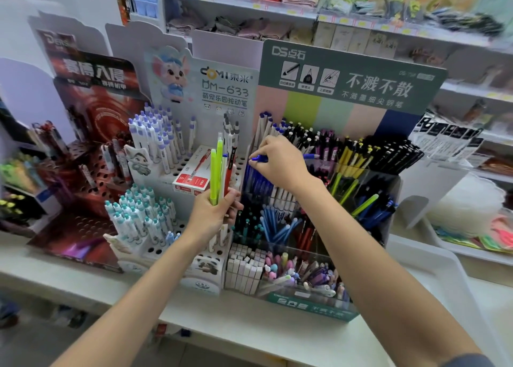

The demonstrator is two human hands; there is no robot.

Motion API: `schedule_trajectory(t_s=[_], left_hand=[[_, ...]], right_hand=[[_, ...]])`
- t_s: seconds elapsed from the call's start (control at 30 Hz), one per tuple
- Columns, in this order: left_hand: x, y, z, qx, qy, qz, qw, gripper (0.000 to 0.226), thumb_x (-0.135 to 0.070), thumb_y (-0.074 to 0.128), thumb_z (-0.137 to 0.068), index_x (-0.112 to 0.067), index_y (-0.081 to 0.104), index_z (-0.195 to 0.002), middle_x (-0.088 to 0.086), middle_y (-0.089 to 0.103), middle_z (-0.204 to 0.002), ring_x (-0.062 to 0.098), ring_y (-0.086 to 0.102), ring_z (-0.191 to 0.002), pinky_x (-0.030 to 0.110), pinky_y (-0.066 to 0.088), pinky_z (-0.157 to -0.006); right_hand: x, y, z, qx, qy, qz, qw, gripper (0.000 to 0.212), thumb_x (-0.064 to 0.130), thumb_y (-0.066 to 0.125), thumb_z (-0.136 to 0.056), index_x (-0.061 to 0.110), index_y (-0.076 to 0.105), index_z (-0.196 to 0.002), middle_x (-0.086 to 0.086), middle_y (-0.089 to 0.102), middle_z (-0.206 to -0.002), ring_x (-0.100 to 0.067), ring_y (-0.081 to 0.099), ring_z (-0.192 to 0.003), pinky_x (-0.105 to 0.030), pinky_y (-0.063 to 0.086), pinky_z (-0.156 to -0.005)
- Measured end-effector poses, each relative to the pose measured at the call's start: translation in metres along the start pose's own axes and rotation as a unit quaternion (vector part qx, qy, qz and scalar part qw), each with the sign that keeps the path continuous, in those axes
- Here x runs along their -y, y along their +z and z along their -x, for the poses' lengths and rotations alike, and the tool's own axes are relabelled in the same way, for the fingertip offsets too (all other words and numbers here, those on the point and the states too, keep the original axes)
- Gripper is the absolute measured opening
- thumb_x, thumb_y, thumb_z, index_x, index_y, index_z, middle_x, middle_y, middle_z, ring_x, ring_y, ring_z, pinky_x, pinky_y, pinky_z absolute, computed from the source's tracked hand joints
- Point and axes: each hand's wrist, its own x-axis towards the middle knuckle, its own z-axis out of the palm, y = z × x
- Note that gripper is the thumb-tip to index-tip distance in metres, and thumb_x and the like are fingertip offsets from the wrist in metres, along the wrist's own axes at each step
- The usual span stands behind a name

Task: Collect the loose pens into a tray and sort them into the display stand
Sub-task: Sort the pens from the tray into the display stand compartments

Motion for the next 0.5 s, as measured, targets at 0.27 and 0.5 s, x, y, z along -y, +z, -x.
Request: schedule_trajectory(t_s=[0.27,0.5], left_hand=[[0.006,0.002,-0.002,0.005,-0.01,-0.019,1.0,0.02,-0.024,0.061,-0.097,-0.006,0.067,-0.103,0.005,0.072,-0.075,0.011,0.061,-0.06,0.025,0.053,-0.058],[0.004,0.011,-0.002,0.016,-0.016,-0.011,1.0,0.019,-0.024,0.061,-0.097,-0.006,0.067,-0.103,0.004,0.073,-0.076,0.01,0.06,-0.06,0.021,0.051,-0.054]], right_hand=[[0.007,-0.013,0.019,0.033,0.021,-0.146,0.989,0.03,0.019,0.058,-0.093,0.013,0.062,-0.122,-0.002,0.055,-0.108,-0.011,0.05,-0.094,-0.026,0.042,-0.086],[-0.004,-0.067,0.019,-0.074,0.07,-0.254,0.962,0.034,0.019,0.041,-0.103,0.007,0.057,-0.131,-0.007,0.059,-0.124,-0.011,0.052,-0.109,-0.017,0.041,-0.091]])
